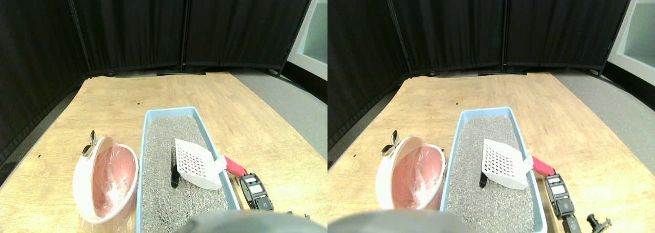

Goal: Scoop (unimanual)

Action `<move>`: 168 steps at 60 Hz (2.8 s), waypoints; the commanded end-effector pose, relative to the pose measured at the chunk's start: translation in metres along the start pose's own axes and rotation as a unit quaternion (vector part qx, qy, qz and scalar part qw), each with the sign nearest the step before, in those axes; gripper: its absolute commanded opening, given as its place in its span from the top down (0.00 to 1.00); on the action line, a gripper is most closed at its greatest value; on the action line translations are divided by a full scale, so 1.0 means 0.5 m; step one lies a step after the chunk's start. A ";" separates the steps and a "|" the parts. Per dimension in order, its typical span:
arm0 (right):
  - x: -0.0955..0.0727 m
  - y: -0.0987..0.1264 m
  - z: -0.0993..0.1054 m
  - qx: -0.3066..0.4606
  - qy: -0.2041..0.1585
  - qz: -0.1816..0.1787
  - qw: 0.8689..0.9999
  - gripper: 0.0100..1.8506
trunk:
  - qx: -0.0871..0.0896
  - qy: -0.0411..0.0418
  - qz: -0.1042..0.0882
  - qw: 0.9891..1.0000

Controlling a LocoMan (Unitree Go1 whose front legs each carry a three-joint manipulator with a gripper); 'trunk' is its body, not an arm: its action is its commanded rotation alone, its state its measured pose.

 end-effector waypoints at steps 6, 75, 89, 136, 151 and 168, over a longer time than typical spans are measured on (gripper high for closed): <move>-0.002 -0.003 0.015 0.003 -0.025 -0.003 1.000 0.75 | -0.002 -0.001 0.001 1.000; 0.043 -0.002 -0.019 0.190 -0.030 0.030 0.981 0.55 | -0.016 0.006 -0.005 1.000; 0.048 0.009 -0.031 0.213 -0.009 0.012 0.977 0.52 | -0.018 0.009 -0.003 1.000; 0.135 -0.001 -0.064 0.258 0.027 0.007 0.966 0.52 | -0.023 0.014 -0.002 1.000; 0.149 0.000 -0.069 0.262 0.044 0.003 0.964 0.51 | -0.027 0.016 0.001 1.000; 0.158 -0.002 -0.073 0.260 0.035 -0.001 0.965 0.53 | -0.024 0.016 0.000 1.000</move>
